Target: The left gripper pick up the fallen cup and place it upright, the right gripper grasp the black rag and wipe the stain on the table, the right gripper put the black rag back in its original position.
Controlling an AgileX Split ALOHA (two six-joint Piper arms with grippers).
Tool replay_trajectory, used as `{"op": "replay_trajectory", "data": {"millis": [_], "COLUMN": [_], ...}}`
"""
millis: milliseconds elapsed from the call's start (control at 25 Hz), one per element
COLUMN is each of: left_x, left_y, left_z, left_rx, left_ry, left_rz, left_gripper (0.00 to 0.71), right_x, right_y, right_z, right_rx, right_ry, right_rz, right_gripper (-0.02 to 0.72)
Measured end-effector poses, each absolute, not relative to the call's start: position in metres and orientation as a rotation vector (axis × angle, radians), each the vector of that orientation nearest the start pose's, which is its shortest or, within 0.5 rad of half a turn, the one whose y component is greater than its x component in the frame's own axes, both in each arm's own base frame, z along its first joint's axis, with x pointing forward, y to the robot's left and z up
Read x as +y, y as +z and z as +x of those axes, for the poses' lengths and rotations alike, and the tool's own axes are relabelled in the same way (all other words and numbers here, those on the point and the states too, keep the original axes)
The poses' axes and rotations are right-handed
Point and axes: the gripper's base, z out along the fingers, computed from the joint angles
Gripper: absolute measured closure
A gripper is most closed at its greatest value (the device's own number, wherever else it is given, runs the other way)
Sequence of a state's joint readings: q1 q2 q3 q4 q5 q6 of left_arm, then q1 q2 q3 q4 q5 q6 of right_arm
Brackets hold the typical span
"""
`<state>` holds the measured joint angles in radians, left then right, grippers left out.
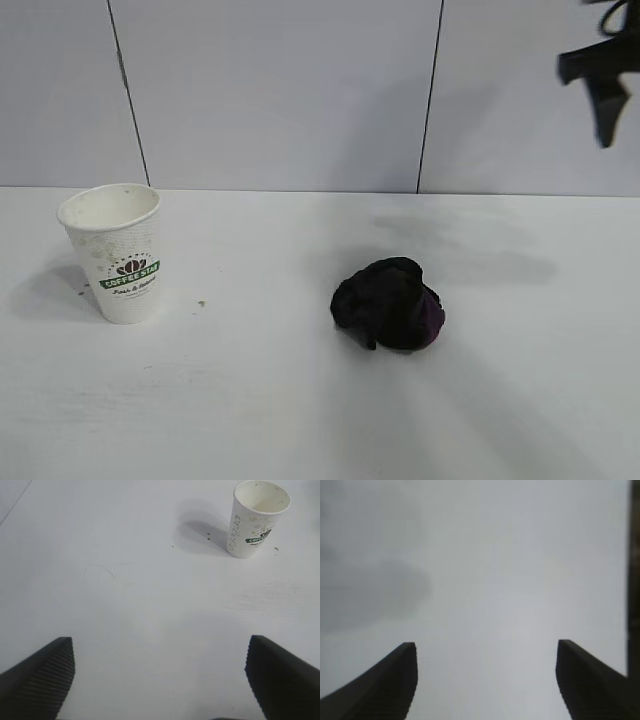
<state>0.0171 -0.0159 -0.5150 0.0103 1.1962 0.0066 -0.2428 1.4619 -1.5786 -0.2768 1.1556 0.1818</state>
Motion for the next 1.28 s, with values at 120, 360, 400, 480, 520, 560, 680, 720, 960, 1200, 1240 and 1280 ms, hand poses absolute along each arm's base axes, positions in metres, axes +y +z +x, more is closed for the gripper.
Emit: {"op": "replay_trajectory", "data": {"millis": [120, 360, 400, 480, 520, 560, 680, 720, 960, 1200, 1240, 1280], "left_x": [0.001, 0.001, 0.001, 0.001, 0.001, 0.001, 0.001, 0.001, 0.001, 0.001, 0.001, 0.001], "left_y": [0.271, 0.271, 0.271, 0.271, 0.271, 0.271, 0.271, 0.271, 0.272, 0.272, 0.272, 0.272], "left_z": [-0.015, -0.015, -0.015, -0.015, -0.015, -0.015, -0.015, -0.015, -0.015, -0.015, -0.015, -0.015], "left_rx": [2.149, 2.149, 2.148, 2.148, 2.147, 2.145, 2.140, 2.140, 2.134, 2.134, 2.134, 2.134], "left_ry": [0.026, 0.026, 0.026, 0.026, 0.026, 0.026, 0.026, 0.026, 0.026, 0.026, 0.026, 0.026], "left_rz": [-0.013, -0.013, -0.013, -0.013, -0.013, -0.013, -0.013, -0.013, -0.013, -0.013, -0.013, -0.013], "left_gripper": [0.046, 0.046, 0.046, 0.046, 0.046, 0.046, 0.046, 0.046, 0.046, 0.046, 0.046, 0.046], "right_x": [-0.080, -0.028, -0.021, -0.006, 0.001, 0.006, 0.018, 0.021, 0.017, 0.010, 0.009, 0.008], "right_y": [0.457, 0.512, 0.512, 0.509, 0.504, 0.498, 0.469, 0.459, 0.368, 0.306, 0.300, 0.297], "right_z": [0.232, 0.101, 0.083, 0.039, 0.019, 0.005, -0.030, -0.039, -0.038, -0.018, -0.016, -0.015], "right_rx": [2.288, 1.970, 1.938, 1.852, 1.816, 1.791, 1.735, 1.712, 1.827, 1.988, 2.005, 2.017], "right_ry": [-0.329, -0.142, -0.131, -0.105, -0.093, -0.086, -0.059, -0.050, -0.002, 0.003, 0.005, 0.009], "right_rz": [0.481, 0.320, 0.293, 0.243, 0.226, 0.213, 0.188, 0.179, 0.145, 0.137, 0.132, 0.123], "right_gripper": [0.181, 0.181, 0.181, 0.181, 0.181, 0.181, 0.183, 0.183, 0.183, 0.187, 0.187, 0.187]}}
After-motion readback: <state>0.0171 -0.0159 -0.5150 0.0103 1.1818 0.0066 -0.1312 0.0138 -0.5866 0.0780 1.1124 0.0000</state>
